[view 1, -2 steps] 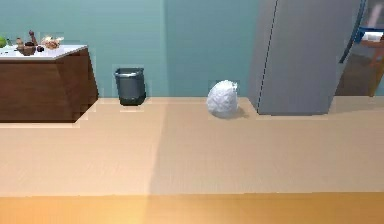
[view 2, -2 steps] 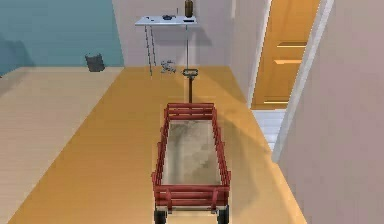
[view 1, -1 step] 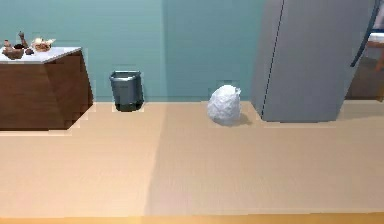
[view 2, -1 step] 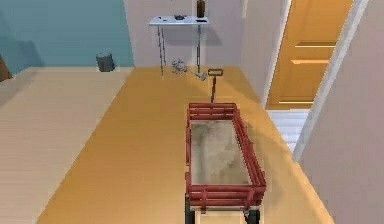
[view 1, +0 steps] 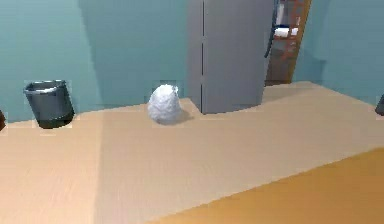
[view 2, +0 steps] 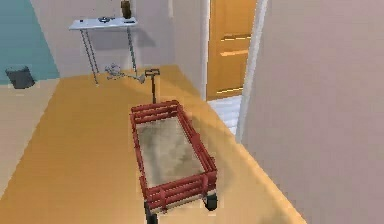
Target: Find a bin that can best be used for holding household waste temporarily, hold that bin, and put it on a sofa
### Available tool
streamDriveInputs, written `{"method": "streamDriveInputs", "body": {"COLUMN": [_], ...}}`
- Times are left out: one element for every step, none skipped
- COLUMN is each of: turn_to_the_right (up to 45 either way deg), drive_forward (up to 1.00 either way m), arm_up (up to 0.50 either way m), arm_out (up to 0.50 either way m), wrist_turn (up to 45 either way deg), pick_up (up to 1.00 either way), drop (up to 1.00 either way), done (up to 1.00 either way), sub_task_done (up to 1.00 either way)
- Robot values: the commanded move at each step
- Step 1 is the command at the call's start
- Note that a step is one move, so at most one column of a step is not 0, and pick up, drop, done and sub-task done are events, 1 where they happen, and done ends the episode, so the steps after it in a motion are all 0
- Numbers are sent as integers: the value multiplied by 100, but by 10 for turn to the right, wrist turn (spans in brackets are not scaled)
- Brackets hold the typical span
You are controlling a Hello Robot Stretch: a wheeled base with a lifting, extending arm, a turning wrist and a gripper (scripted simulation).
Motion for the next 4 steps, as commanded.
{"method": "streamDriveInputs", "body": {"turn_to_the_right": [0, 210, 0, 390], "drive_forward": [25, 0, 50, 0], "arm_up": [0, 0, 0, 0], "arm_out": [0, 0, 0, 0], "wrist_turn": [0, 0, 0, 0], "pick_up": [0, 0, 0, 0], "drop": [0, 0, 0, 0], "done": [0, 0, 0, 0], "sub_task_done": [0, 0, 0, 0]}}
